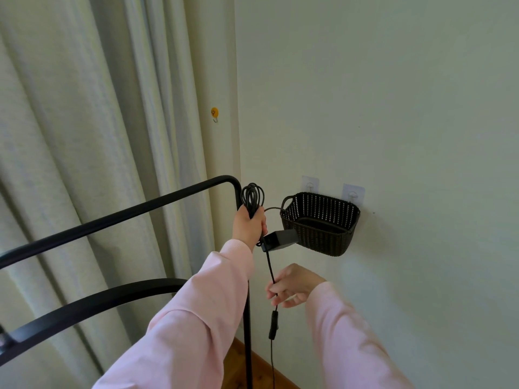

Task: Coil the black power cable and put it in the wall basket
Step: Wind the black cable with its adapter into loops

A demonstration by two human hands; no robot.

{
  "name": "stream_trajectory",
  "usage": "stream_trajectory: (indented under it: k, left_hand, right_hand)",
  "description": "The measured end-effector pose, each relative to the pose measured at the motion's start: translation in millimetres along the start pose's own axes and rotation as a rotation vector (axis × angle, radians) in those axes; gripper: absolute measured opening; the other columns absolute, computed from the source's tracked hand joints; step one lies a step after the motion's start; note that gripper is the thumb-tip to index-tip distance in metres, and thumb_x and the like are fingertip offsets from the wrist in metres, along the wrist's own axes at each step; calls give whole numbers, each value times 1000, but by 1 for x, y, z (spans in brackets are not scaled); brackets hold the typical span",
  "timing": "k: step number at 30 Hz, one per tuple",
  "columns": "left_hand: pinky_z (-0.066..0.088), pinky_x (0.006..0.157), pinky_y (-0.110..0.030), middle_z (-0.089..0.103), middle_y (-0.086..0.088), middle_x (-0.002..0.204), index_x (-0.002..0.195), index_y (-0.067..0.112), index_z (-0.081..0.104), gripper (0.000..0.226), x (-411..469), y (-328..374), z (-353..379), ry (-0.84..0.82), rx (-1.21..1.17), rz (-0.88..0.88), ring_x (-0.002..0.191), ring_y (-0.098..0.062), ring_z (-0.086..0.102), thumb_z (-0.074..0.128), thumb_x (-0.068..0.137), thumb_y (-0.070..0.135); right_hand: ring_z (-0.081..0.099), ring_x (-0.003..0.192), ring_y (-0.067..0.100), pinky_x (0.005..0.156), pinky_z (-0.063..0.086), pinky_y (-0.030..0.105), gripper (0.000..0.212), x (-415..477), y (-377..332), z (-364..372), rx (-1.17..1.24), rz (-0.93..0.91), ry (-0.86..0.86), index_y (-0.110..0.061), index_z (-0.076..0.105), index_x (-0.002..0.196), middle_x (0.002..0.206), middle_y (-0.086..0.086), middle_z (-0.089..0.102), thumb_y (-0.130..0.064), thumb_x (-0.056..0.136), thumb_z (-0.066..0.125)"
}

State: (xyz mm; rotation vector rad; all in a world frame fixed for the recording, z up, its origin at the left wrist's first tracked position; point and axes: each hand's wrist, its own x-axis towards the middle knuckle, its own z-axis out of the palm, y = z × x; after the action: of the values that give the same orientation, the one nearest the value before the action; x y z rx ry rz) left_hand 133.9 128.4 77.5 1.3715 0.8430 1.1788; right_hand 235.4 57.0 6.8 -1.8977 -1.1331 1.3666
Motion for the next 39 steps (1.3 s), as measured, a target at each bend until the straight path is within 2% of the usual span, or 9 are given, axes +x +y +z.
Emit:
stream_trajectory:
  k: [4,8,11,14,17,22,29,35,39]
  left_hand:
    - [49,64,-27,57,-6,79,96,5,50,8,1,1,-1,7,43,5,66,-15,56,43,94,9]
    - [49,89,-40,59,-10,96,105,1,58,19,5,-2,-2,13,185,25,85,-19,55,50,92,13]
    - [48,87,-28,64,-2,85,100,-5,61,24,6,-5,-3,-7,209,49,82,-14,56,45,92,11]
    - [42,59,0,62,1,66,102,-9,55,24,3,-4,-4,-19,226,59,62,2,55,40,94,9]
    - [42,54,-5,53,-3,56,93,1,50,13,2,-2,-5,-23,260,80,44,0,51,40,94,8]
    - [42,51,-19,42,-3,59,88,6,43,7,0,-1,-3,-93,268,45,50,-14,39,40,94,5]
    - [41,49,-23,61,-2,75,87,12,46,10,-4,-6,-1,-284,410,48,45,-13,43,40,94,9]
    - [42,50,-16,62,-2,70,88,11,52,10,-11,-1,2,-423,469,118,47,-3,47,43,94,8]
    - [42,57,-22,57,1,67,82,15,51,14,-6,-5,2,-432,509,136,58,-11,47,44,93,10]
  right_hand:
    - [52,51,7,53,48,17,5,3,3,-4,-12,10,103,-10,68,84,69,2,65,-13,85,64]
    - [41,41,6,45,41,15,7,2,3,-11,21,48,142,-10,69,76,60,2,61,-12,82,65]
    - [37,44,8,46,35,16,4,1,2,-17,12,55,180,-8,68,78,52,0,59,-10,81,66]
    - [34,48,12,47,31,20,2,-2,-1,-24,20,43,238,-7,65,79,56,3,55,-6,80,64]
    - [35,48,14,44,29,20,8,-3,-7,-31,59,16,373,-5,61,72,57,6,53,-2,79,63]
    - [34,43,16,40,25,17,15,-6,-16,-36,100,-145,587,9,68,83,62,11,54,5,74,58]
    - [51,65,21,52,33,24,16,-13,-33,-35,111,-416,634,11,72,80,65,13,59,-2,74,65]
    - [45,55,20,59,36,31,9,-19,-49,-37,78,-503,630,5,65,53,50,10,51,-1,59,61]
    - [49,59,20,62,39,30,13,-21,-53,-38,49,-514,660,10,68,67,59,14,55,1,71,60]
